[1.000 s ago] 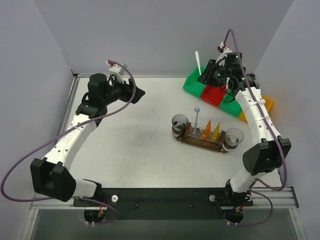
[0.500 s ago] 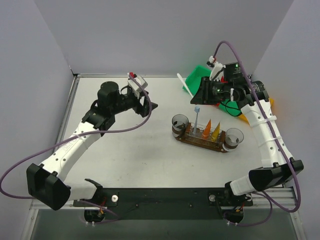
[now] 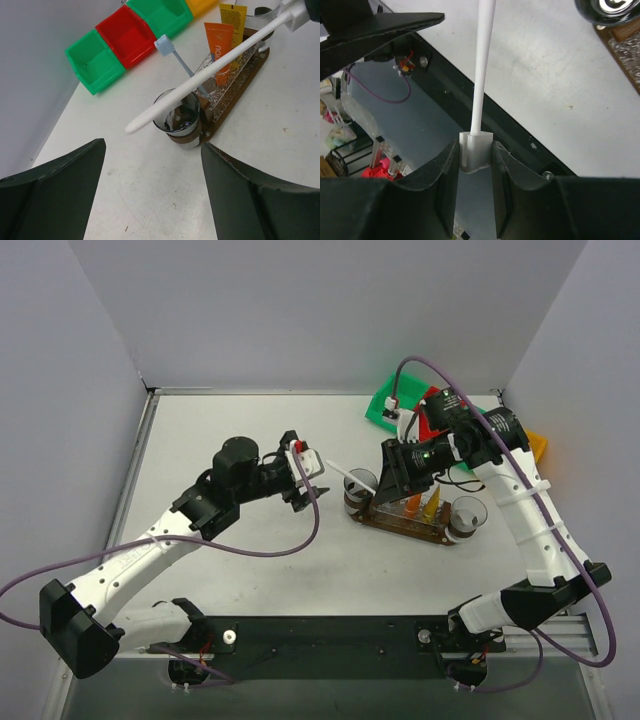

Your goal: Prepare toiletry sets of a toothbrush and toothpaste on the tray

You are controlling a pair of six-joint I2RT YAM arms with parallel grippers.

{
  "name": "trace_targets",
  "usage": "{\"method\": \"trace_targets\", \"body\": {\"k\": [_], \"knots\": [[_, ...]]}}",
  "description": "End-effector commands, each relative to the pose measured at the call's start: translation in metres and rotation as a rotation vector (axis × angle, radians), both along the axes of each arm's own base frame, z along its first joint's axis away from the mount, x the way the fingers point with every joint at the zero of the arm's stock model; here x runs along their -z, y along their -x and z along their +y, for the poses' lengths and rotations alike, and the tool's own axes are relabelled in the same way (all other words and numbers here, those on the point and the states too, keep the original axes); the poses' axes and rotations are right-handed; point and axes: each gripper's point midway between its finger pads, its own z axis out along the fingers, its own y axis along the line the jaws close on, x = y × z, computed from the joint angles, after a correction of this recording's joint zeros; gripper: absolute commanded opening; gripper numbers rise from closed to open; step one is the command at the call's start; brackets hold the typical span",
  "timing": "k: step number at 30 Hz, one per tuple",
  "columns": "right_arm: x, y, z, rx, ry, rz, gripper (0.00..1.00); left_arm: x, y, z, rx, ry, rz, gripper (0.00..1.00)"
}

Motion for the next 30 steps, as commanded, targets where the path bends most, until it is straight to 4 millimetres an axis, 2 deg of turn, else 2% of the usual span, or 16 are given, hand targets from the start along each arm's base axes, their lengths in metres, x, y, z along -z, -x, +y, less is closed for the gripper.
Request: {"method": "trace_targets", "body": {"k": [1, 8, 15, 20, 25, 29, 30], "knots": [[-0.009, 0.033, 0.007, -0.114, -0.034, 0.091, 0.00, -0.001, 0.006, -0.006, 0.030, -0.028, -0.046, 0.88], [-0.011, 0.047, 0.016, -0.159, -0.068, 0.126, 0.00, 0.003, 0.012, -0.017, 0.070, -0.030, -0.018, 0.90], [-0.018, 0.048, 0.021, -0.168, -0.090, 0.126, 0.00, 0.010, 0.016, -0.022, 0.091, -0.041, 0.001, 0.88], [-0.023, 0.048, 0.024, -0.170, -0.113, 0.137, 0.00, 0.010, 0.011, -0.021, 0.053, -0.060, -0.028, 0.79], [-0.023, 0.051, 0.029, -0.179, -0.130, 0.170, 0.00, 0.019, 0.015, -0.025, 0.059, -0.146, -0.092, 0.70], [-0.020, 0.051, 0.029, -0.179, -0.124, 0.179, 0.00, 0.026, 0.017, -0.024, 0.050, -0.180, -0.098, 0.58], [-0.020, 0.051, 0.029, -0.179, -0.124, 0.177, 0.00, 0.025, 0.018, -0.024, 0.051, -0.177, -0.099, 0.52]]}}
